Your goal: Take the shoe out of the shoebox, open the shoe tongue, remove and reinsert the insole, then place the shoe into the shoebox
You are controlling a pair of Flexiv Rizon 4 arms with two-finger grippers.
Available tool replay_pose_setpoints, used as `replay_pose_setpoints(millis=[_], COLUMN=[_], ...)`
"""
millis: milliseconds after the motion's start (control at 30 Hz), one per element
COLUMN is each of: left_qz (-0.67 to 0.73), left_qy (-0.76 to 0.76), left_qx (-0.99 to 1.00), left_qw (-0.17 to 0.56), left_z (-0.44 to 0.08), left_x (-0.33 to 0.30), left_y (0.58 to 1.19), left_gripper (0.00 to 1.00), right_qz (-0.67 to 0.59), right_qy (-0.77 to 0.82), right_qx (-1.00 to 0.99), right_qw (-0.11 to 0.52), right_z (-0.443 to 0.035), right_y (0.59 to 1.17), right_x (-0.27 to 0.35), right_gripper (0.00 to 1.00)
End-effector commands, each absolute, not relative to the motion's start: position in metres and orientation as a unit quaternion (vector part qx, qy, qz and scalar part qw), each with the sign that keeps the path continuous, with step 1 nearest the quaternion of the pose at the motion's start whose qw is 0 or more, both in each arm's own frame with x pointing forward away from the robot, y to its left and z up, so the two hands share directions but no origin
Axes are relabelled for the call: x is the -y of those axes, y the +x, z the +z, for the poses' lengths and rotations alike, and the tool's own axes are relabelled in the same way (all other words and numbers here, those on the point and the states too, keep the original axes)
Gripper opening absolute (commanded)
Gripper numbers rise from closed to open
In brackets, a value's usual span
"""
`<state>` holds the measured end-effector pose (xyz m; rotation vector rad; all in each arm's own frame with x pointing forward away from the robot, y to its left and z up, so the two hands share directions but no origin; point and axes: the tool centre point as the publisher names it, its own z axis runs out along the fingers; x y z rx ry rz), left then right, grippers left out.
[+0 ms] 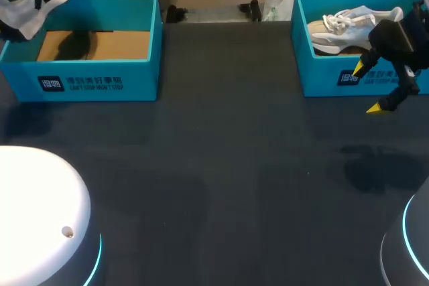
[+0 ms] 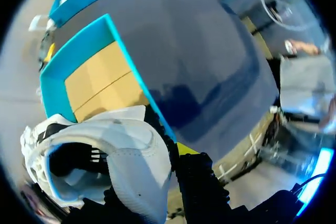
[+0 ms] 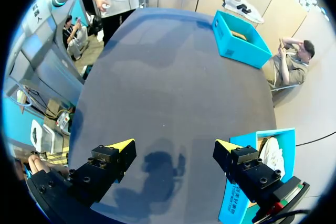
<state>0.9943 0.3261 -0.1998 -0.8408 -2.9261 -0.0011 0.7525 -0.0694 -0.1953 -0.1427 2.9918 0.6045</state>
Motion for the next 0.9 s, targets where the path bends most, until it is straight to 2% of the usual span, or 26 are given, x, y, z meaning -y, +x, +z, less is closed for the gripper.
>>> replay_pose_setpoints(millis=[33,333,900], left_qz=[-0.092,-0.125,-0.123], left_qy=[-0.632,-0.813,-0.820], left_qx=[0.768,0.567,0.557], left_qw=[0.040,0.044,0.048], left_z=[-0.195,-0.191,-0.192], left_x=[-0.336,-0.345,-0.346], left_y=[0.996,1.010,1.013], left_gripper=[0.00,0.00,0.00], right_qz=[0.197,0.197,0.197], right_qy=[-0.047,-0.047,-0.047], right_qx=[-0.978,-0.978,-0.978], right_qw=[0.042,0.042,0.042], right_z=[-0.196,-0.196,-0.196], right_y=[0.753,0.753,0.753], right_x=[0.069,0.069,0.069], right_gripper=[1.00,1.00,1.00])
